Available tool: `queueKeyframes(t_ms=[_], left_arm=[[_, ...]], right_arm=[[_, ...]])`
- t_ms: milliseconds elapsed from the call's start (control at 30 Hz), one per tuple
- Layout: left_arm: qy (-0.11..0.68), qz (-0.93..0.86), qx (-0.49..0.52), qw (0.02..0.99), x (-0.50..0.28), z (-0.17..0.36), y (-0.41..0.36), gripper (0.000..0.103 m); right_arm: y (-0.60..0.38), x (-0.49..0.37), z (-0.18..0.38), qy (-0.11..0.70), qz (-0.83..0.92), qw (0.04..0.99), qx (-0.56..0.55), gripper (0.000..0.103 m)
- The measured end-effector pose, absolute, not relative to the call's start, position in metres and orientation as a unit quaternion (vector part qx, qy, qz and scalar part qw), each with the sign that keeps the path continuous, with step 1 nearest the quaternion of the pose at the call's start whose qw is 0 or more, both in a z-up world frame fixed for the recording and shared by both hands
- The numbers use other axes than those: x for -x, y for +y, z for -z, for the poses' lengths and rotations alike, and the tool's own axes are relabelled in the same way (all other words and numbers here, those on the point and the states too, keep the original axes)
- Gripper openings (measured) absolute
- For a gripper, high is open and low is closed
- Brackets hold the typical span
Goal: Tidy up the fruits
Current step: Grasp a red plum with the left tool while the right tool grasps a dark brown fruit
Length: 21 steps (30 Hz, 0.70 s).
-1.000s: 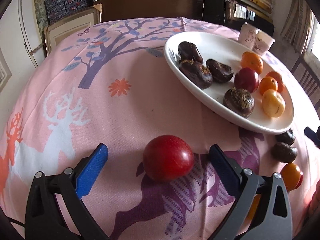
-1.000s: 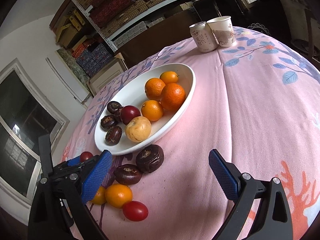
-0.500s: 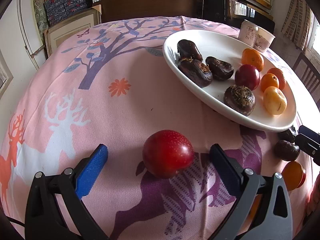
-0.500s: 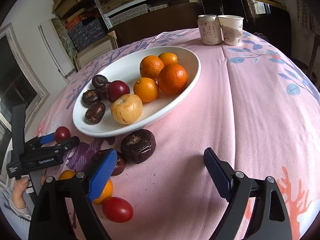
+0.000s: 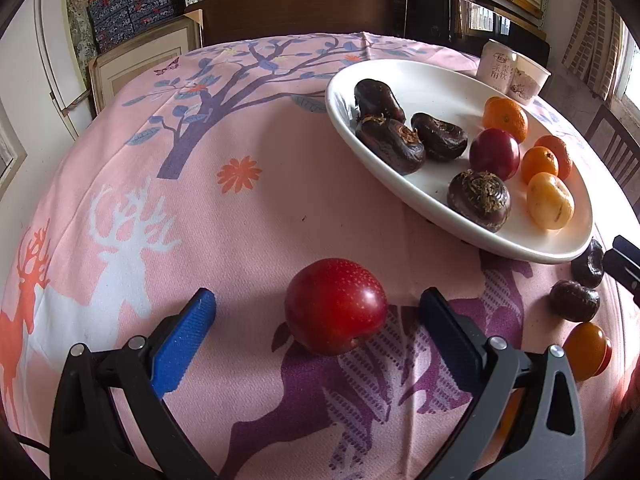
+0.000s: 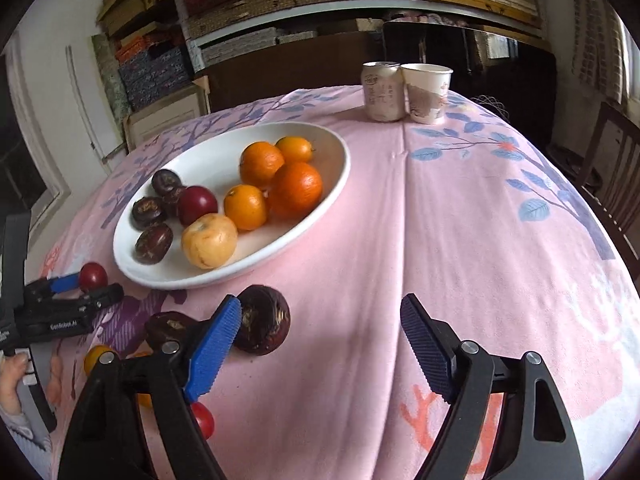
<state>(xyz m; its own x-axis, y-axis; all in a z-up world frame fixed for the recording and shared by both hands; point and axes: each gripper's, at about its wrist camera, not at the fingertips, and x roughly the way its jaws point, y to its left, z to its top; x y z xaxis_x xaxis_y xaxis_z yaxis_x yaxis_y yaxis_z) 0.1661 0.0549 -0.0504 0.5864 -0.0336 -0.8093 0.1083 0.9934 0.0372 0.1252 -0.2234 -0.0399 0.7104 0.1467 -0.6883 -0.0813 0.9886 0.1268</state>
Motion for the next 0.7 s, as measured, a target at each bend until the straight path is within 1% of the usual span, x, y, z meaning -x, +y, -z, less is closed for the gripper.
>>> queueKeyframes(t_ms=[67, 100, 133, 233, 367, 400, 433, 533, 700], left_arm=[[0.453, 0.04, -0.041, 0.89, -0.166, 0.05, 0.055, 0.099], [0.453, 0.04, -0.041, 0.89, -0.166, 0.05, 0.055, 0.099], [0.453, 0.04, -0.041, 0.89, -0.166, 0.05, 0.055, 0.099], [0.453, 0.04, -0.041, 0.89, -0.166, 0.05, 0.055, 0.099], [0.453, 0.04, -0.041, 0.89, -0.166, 0.05, 0.055, 0.099], [0.453, 0.04, -0.041, 0.89, -0.166, 0.05, 0.055, 0.099], [0.453, 0.04, -0.041, 0.89, -0.166, 0.05, 0.055, 0.099], [0.453, 0.04, -0.041, 0.89, -0.166, 0.05, 0.055, 0.099], [0.447, 0.056, -0.035, 0.892, -0.161, 0.048, 0.055, 0.099]], right_arm=[[-0.218, -0.125, 0.039, 0.375, -0.061, 0.924, -0.032, 0.08], [-0.217, -0.126, 0.039, 0.377, -0.06, 0.924, -0.031, 0.078], [-0.216, -0.127, 0.041, 0.382, -0.06, 0.922, -0.03, 0.071], [-0.209, -0.128, 0.042, 0.388, -0.077, 0.918, -0.025, 0.063], [-0.191, -0.13, 0.047, 0.401, -0.097, 0.911, 0.003, 0.06], [-0.188, -0.131, 0.049, 0.407, -0.1, 0.908, 0.009, 0.054], [-0.186, -0.133, 0.05, 0.413, -0.104, 0.905, 0.01, 0.045], [-0.186, -0.132, 0.05, 0.413, -0.109, 0.904, 0.004, 0.041], [-0.191, -0.131, 0.049, 0.409, -0.115, 0.905, -0.017, 0.041]])
